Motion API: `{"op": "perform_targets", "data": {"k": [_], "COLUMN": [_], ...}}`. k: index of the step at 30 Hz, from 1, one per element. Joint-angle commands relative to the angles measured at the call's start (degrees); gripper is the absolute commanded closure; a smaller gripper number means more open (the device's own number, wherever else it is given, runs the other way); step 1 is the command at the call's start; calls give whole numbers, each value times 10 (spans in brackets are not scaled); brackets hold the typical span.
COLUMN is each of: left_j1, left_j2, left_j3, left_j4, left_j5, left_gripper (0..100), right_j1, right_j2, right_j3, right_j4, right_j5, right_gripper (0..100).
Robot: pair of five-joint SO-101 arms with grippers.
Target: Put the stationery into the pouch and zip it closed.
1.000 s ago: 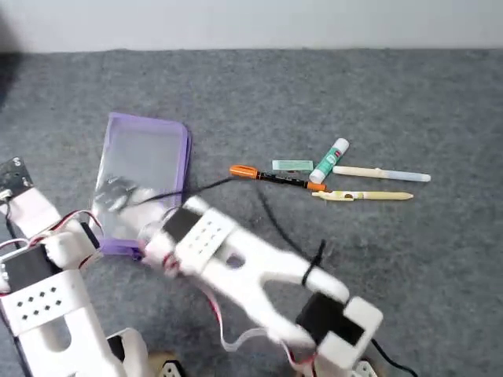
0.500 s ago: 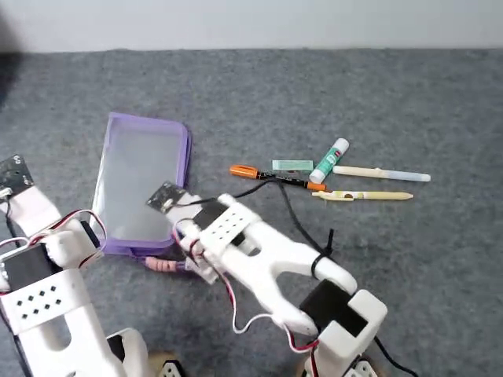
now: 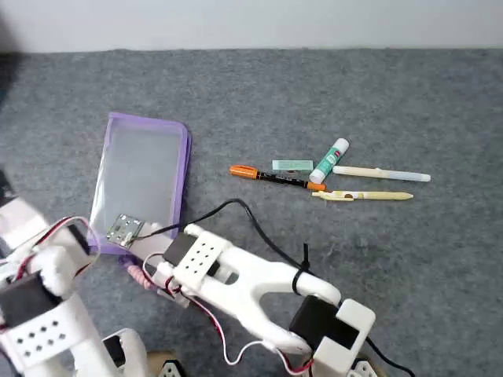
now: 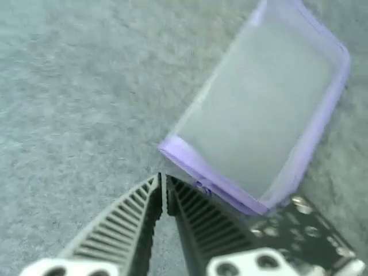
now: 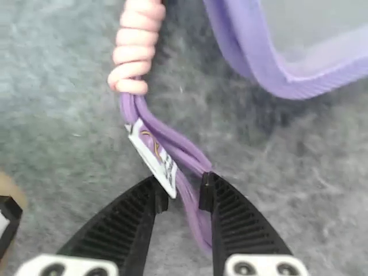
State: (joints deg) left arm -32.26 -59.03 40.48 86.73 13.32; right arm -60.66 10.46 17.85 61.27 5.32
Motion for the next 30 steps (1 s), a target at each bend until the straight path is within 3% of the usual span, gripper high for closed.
{"op": "perform_targets", "data": {"k": [1, 6, 9, 17, 21, 27, 30], "left_j1": [-61, -132, -137, -137, -137, -138, -138], "left_j2": [-18, -18, -18, -21, -22, -23, -23], "left_j3": [-26, -25, -25, -25, -26, -29, -29], "left_j4": [3, 3, 3, 16, 33, 36, 36], "left_j5": [-18, -67, -73, -71, -71, -70, -70], "left_gripper": [988, 988, 988, 988, 988, 988, 988], "right_j1": [17, 22, 22, 29, 55, 126, 169], "right_j2": [-34, -51, -30, 58, 64, 32, -7], "right_j3": [-14, -37, -37, -39, -42, -19, 26], "right_j4": [40, 87, 89, 88, 84, 109, 116], "right_j5": [-4, -4, -4, -4, -4, -1, 35], "right_gripper": [893, 867, 839, 889, 996, 991, 991]}}
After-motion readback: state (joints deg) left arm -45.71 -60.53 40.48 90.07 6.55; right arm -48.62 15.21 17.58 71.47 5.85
